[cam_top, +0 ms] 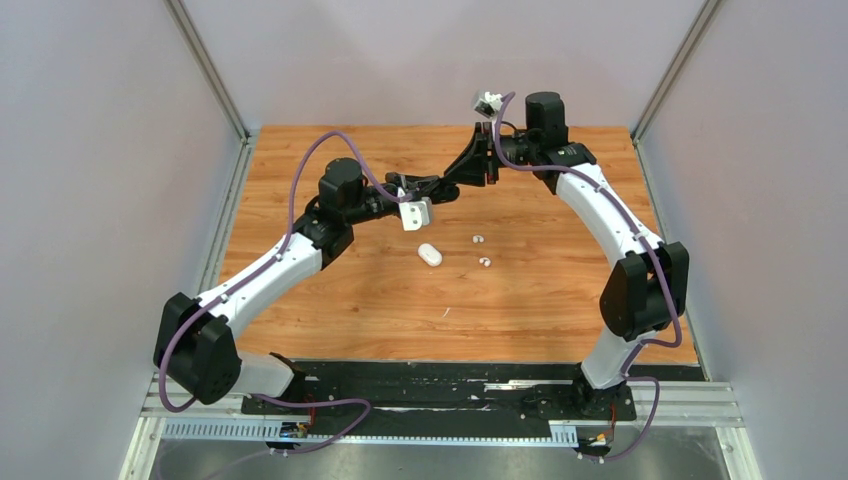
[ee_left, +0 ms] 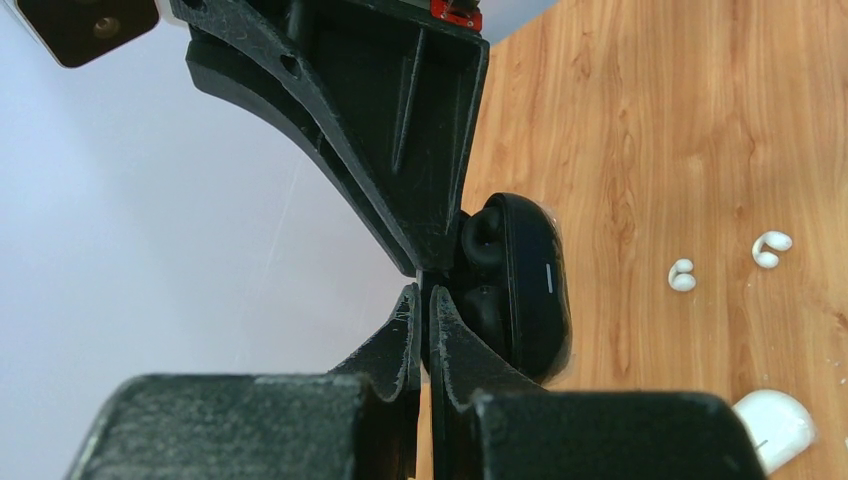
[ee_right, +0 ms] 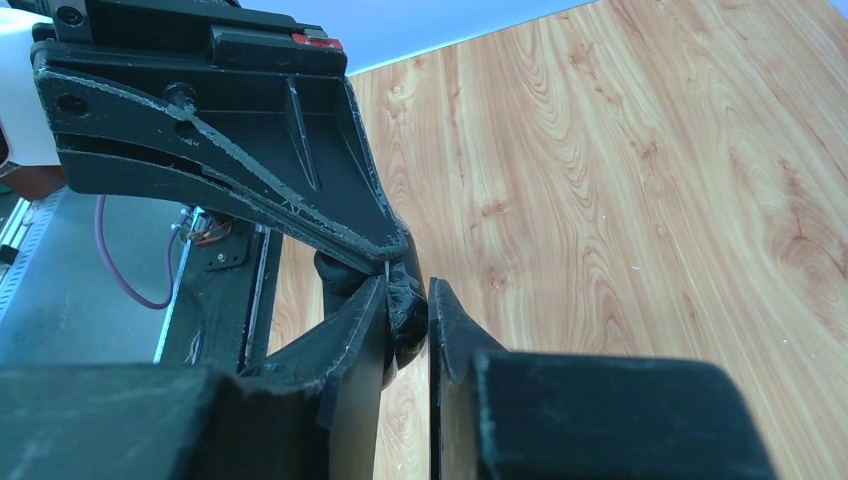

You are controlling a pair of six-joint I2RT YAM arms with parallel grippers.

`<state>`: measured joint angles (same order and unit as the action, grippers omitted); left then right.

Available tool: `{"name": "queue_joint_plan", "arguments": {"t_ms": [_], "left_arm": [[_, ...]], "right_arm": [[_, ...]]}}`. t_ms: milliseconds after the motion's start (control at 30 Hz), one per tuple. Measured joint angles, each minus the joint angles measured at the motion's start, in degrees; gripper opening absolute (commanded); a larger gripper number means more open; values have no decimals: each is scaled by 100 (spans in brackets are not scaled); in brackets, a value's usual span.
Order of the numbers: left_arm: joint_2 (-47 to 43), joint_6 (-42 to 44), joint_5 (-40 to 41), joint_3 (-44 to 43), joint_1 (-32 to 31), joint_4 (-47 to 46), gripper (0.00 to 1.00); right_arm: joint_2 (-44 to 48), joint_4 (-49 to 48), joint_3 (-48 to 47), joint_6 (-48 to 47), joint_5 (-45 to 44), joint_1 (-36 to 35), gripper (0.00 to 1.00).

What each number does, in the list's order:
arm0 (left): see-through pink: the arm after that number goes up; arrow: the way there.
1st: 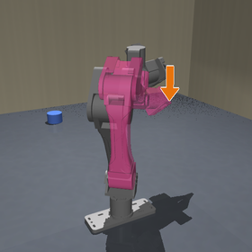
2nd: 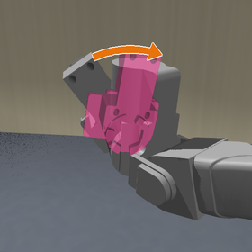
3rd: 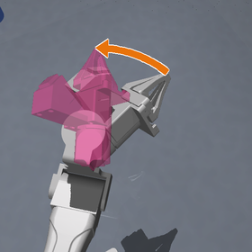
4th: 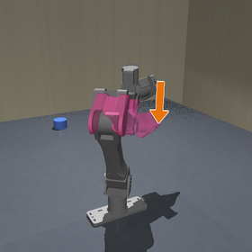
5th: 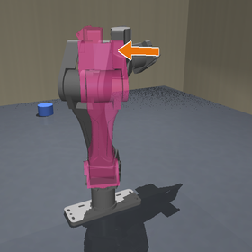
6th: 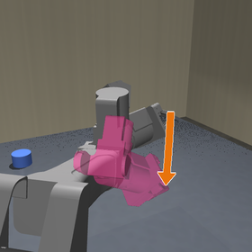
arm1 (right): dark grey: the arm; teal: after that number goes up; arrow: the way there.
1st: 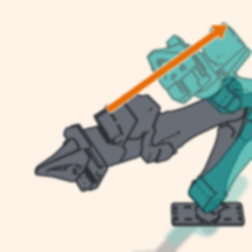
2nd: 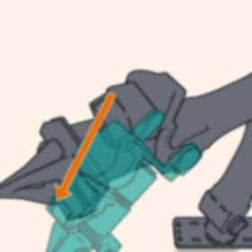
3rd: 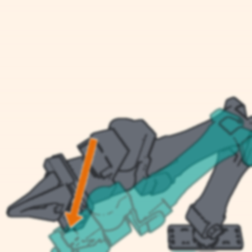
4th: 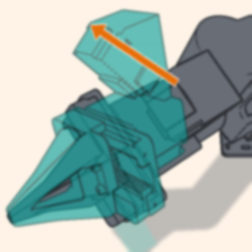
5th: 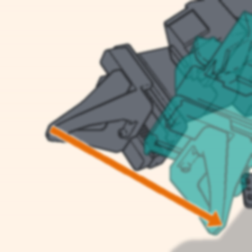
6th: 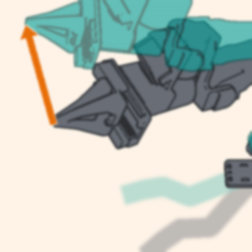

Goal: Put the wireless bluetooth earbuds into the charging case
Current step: Close the charging case.

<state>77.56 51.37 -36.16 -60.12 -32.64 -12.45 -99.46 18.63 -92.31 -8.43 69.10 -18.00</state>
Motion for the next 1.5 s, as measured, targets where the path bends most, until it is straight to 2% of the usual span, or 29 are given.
{"name": "queue_joint_plan", "arguments": {"t_ms": [367, 467, 567, 833, 967, 1133, 1200, 1233, 1400, 1500], "left_arm": [[0, 26, 68, 46, -2, -79, 0], [0, 52, 92, 46, -4, -74, 0], [0, 87, 168, 46, -22, -72, 0], [0, 109, 289, 46, -26, -63, 0], [0, 103, 323, 46, -28, -63, 0], [0, 87, 332, 46, -28, -63, 0], [0, 59, 350, 46, -28, -68, 10], [0, 44, 363, 46, -28, -68, 18], [0, -142, 619, 42, -37, -101, 31], [0, -295, 844, 4, -37, -83, 43]], "right_arm": [[-2, -2, 0, 0, 0, 0, 19], [-7, 0, 0, 2, -2, 0, 26], [-26, 26, 0, 9, -17, 0, 27], [-63, 39, 0, 24, -4, 2, 15], [-76, 37, 0, 2, 11, 4, 0], [-96, 37, 0, -61, 42, 13, 0], [-96, 37, 0, -101, 39, 13, 0], [-96, 37, 0, -129, 37, 13, 0], [-96, 46, 0, -378, -98, 7, 0], [-83, 26, 7, -535, -240, 0, 0]]}}
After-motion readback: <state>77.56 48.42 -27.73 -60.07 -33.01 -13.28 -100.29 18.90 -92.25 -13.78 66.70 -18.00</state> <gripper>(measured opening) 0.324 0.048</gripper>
